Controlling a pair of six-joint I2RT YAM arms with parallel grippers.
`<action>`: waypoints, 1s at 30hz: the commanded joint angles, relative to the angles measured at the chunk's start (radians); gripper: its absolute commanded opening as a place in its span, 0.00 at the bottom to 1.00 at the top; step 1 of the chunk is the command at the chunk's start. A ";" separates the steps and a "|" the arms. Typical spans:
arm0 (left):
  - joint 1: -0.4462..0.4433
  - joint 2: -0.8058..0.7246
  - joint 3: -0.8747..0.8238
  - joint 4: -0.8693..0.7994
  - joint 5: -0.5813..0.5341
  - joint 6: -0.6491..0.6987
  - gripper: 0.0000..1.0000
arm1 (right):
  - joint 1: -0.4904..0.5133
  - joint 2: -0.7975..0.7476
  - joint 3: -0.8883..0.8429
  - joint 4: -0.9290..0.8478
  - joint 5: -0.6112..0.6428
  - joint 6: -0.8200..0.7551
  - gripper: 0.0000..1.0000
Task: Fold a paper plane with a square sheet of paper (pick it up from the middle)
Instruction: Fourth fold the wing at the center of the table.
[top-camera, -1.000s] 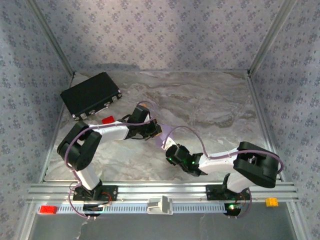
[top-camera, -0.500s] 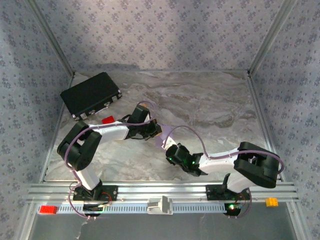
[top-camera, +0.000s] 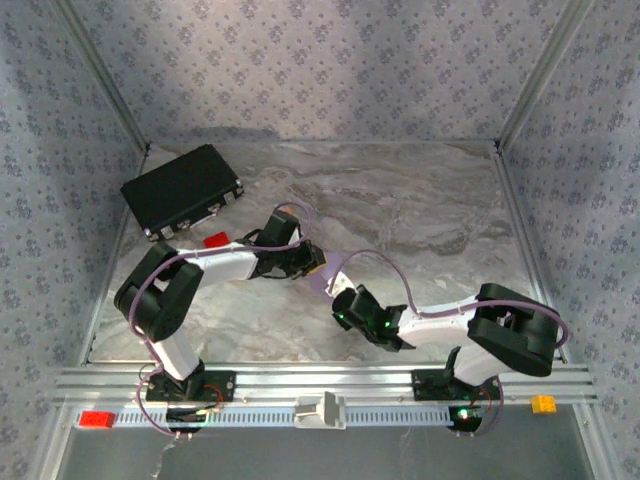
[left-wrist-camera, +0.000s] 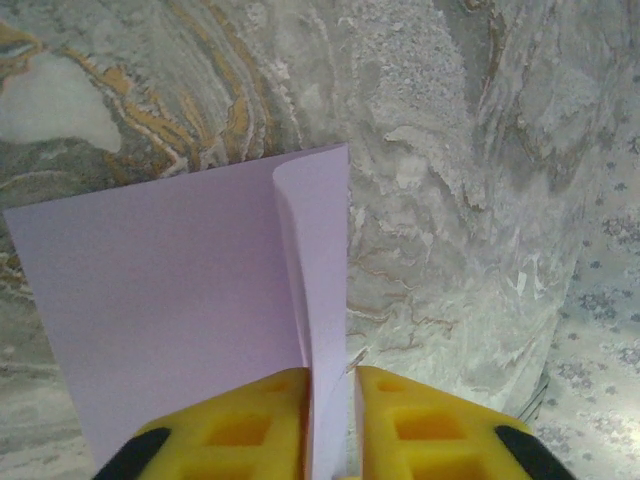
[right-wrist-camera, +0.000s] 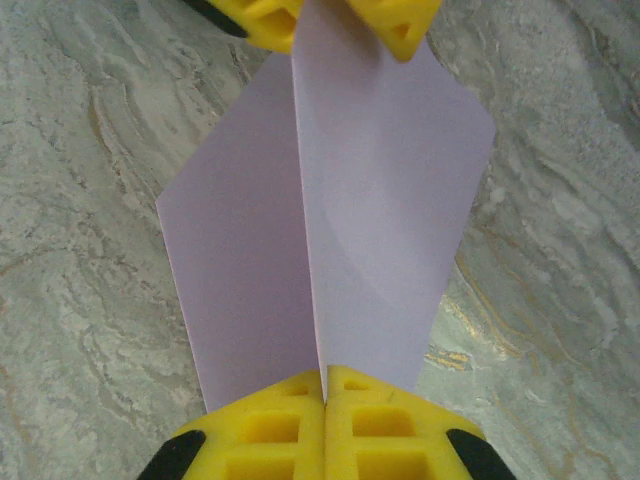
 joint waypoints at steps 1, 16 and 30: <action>0.004 -0.050 -0.003 0.000 -0.022 0.010 0.31 | -0.034 -0.004 -0.008 0.001 -0.082 0.077 0.01; 0.019 -0.151 -0.045 -0.032 -0.112 0.030 0.49 | -0.298 -0.019 -0.104 0.227 -0.621 0.248 0.01; 0.018 -0.101 -0.046 0.036 -0.051 0.019 0.28 | -0.449 0.091 -0.066 0.310 -0.943 0.451 0.01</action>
